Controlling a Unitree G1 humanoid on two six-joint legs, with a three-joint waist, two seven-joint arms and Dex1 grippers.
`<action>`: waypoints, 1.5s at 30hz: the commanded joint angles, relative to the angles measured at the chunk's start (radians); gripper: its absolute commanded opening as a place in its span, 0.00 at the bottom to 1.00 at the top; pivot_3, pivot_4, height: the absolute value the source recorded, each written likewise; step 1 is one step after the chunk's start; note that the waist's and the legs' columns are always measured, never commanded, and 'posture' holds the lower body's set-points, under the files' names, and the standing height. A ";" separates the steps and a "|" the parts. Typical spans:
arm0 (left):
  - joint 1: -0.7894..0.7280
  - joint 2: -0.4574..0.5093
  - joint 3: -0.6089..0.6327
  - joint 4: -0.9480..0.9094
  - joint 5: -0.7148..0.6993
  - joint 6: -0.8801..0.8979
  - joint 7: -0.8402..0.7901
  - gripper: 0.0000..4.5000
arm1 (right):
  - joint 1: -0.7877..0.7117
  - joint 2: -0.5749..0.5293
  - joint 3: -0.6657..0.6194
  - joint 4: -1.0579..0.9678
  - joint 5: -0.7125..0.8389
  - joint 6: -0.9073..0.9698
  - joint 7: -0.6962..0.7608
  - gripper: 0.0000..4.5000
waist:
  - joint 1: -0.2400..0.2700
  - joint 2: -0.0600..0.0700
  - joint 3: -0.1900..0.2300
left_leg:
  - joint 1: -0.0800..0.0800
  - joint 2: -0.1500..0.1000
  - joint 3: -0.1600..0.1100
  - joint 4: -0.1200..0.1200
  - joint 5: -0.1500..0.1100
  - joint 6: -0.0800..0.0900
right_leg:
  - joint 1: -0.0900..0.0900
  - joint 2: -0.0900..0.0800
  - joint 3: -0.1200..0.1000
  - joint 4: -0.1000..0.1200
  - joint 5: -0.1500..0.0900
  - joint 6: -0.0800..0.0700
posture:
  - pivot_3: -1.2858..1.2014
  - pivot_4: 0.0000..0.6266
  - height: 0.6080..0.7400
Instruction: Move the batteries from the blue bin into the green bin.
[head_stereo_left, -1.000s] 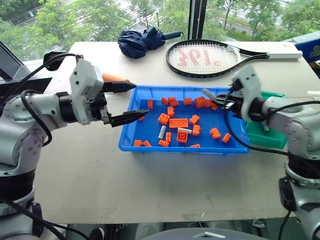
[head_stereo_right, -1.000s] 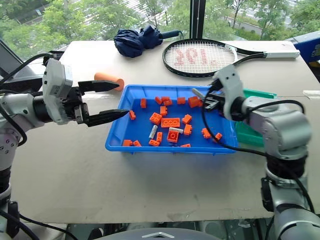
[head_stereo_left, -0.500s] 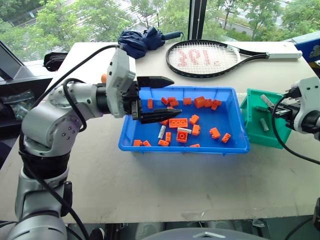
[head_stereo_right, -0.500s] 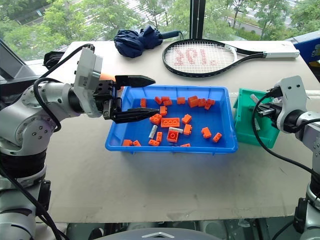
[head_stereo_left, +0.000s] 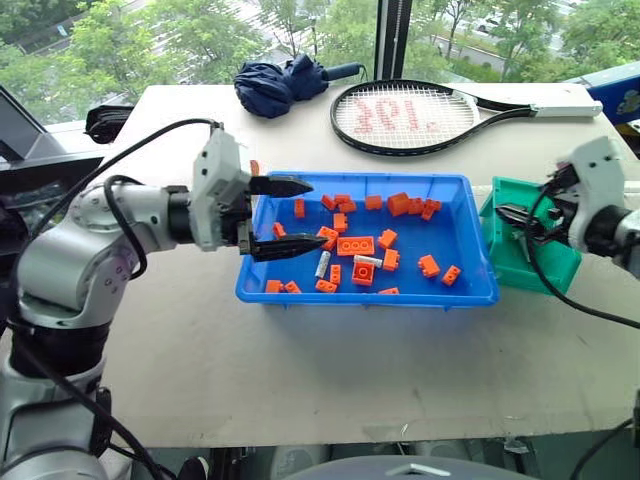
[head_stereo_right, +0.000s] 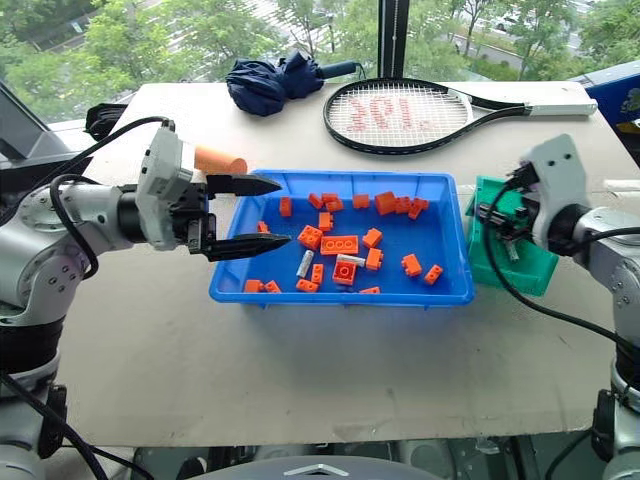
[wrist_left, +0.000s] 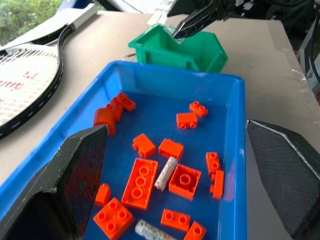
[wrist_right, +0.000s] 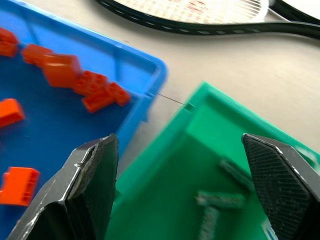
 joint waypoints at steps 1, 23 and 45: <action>0.049 0.056 0.082 -0.023 0.012 -0.020 -0.022 1.00 | -0.053 0.036 0.109 0.011 0.018 -0.075 0.031 0.88 | 0.001 0.000 0.000 | 0.000 0.000 0.000 0.000 0.000 0.000 | 0.000 0.000 0.000 0.000 0.000 0.000 | 0.52 0.24 1.00; 0.172 0.124 0.210 -0.131 -0.041 0.052 0.023 1.00 | -0.166 0.105 0.632 0.336 -0.206 -0.428 0.277 0.88 | 0.010 0.000 0.000 | -0.003 0.000 -0.003 0.002 0.000 0.000 | 0.000 -0.001 -0.004 -0.001 0.000 0.000 | 0.52 0.24 1.00; 0.119 0.110 0.156 -0.099 -0.031 0.031 0.010 1.00 | -0.170 -0.033 0.412 0.350 -0.237 -0.407 0.277 0.35 | 0.011 0.002 0.001 | -0.004 0.000 -0.004 0.006 0.000 0.000 | -0.001 0.000 -0.005 0.001 0.000 0.000 | 0.52 0.24 1.00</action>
